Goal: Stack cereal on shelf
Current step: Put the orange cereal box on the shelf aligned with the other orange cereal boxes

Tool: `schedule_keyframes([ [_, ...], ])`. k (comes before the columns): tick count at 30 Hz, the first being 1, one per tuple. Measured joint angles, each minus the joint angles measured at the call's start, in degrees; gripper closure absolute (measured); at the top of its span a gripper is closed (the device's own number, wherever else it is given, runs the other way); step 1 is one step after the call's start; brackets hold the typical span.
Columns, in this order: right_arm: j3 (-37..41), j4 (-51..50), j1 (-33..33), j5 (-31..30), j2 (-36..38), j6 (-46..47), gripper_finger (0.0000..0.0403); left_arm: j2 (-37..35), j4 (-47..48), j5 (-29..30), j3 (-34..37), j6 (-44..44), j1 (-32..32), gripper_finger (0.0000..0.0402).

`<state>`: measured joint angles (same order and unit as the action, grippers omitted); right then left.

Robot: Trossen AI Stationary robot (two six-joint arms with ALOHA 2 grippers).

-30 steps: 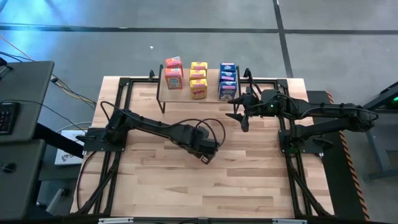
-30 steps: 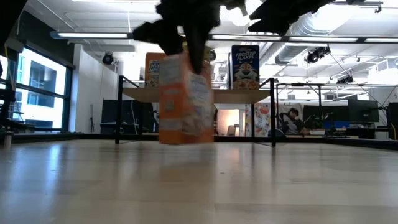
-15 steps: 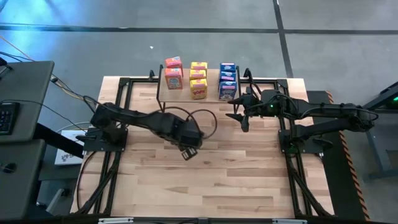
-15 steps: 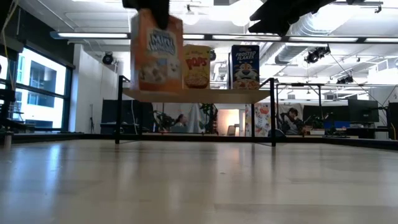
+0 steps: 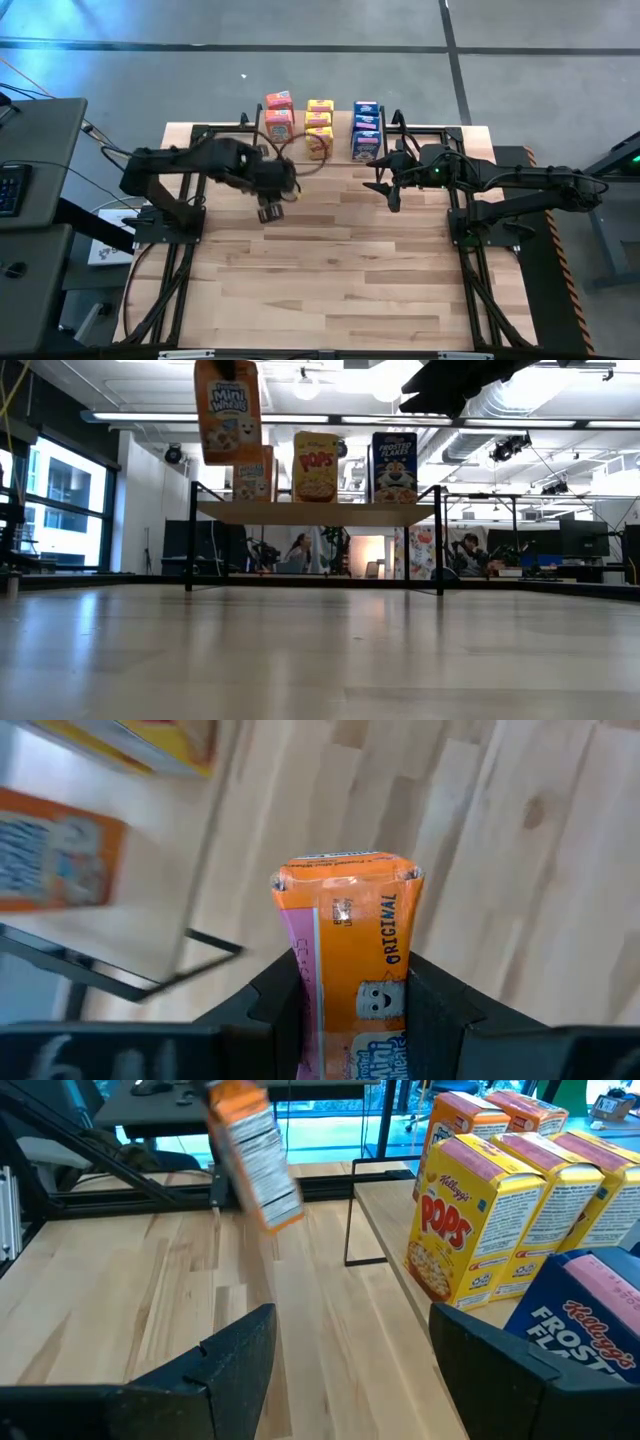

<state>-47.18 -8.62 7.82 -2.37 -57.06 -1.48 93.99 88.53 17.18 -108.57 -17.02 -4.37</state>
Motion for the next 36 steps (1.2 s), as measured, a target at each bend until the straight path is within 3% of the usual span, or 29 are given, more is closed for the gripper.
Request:
schedule_keyframes([
  [9, 0.0, -0.2, 0.0, 0.0, 0.0, 0.0, 0.0146, -3.2, -0.4, -0.1, 0.0, 21.1, 10.5, 0.0282],
  [17, 0.0, -0.2, 0.0, 0.0, 0.0, 0.0, 0.0146, -3.2, -5.2, -4.9, 0.0, 38.3, 20.5, 0.0282],
  [26, 0.0, -0.2, 0.0, 0.0, 0.0, 0.0, 0.0146, -1.5, -5.8, -11.3, 0.0, 46.1, 28.8, 0.0282],
  [36, 0.0, -0.2, 0.0, 0.0, 0.0, 0.0, 0.0146, 3.3, -6.0, -15.1, 0.0, 49.8, 33.0, 0.0282],
])
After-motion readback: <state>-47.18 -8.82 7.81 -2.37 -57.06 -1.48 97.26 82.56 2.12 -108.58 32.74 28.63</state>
